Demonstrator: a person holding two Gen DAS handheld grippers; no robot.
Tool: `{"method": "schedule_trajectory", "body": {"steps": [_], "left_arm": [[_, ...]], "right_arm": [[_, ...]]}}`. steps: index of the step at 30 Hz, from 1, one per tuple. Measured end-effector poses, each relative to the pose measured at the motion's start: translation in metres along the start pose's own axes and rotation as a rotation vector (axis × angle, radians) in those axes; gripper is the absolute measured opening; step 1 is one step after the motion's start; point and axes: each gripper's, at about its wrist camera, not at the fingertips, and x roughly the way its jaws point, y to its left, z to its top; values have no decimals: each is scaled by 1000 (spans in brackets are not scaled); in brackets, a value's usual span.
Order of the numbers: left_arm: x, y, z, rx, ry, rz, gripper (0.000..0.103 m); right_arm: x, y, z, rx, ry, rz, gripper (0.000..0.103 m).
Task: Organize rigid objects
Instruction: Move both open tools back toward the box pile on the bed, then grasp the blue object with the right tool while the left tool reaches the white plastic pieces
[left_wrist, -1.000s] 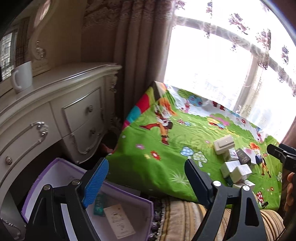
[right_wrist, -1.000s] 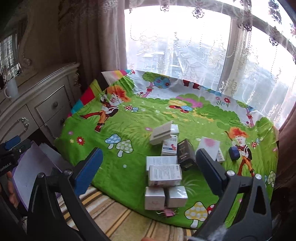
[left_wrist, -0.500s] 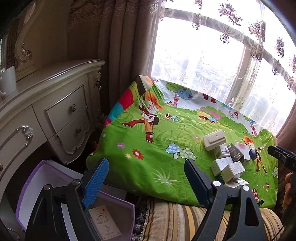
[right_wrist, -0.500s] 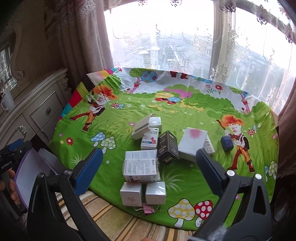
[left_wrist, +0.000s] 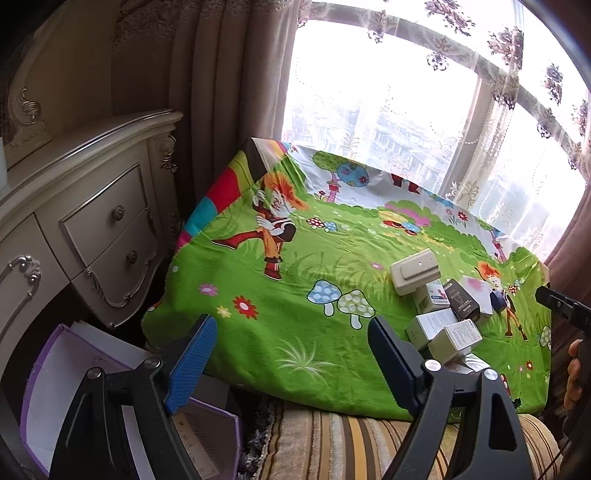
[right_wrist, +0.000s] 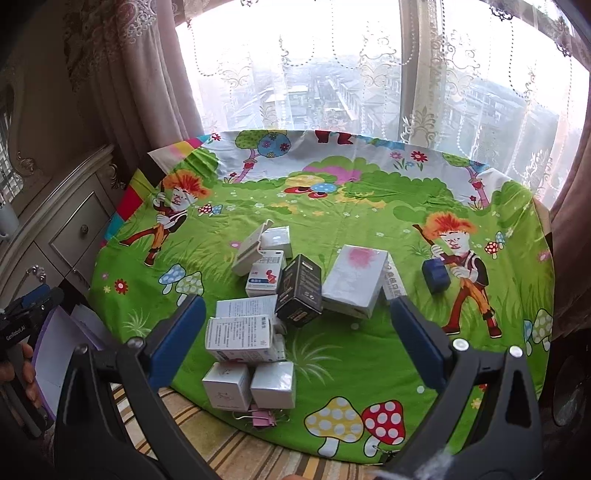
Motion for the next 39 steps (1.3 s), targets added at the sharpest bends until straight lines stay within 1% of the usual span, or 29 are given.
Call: {"method": "schedule_trajectory", "body": {"steps": [5,15,20,22,27,30,34,36,39], "left_arm": [[7,-3,2,-1,10,-8,85],[22,-14,8,10,27,-26,85],[30,-14,12,-1,36,-43,85],[35,-14,14,-13,44,-55,85],[55,-21,22,-50,81,-124,85],[71,-39,29,-51,109,-175,85],[100,-84,40,-28,173,-272,85],[112,-107,43,-17,201,-282,85],[129,-148,48,21,232,-298,85]], "right_arm": [[-1,-16,3,32,-2,1,101],[5,-46,6,80,13,-21,101],[5,-58,7,102,11,-35,101],[5,-64,8,118,11,-34,101],[13,-79,10,142,32,-49,101],[24,-97,13,183,59,-46,101],[45,-122,18,248,116,-50,101],[56,-135,20,283,145,-47,101],[67,-161,21,346,158,-71,101]]}}
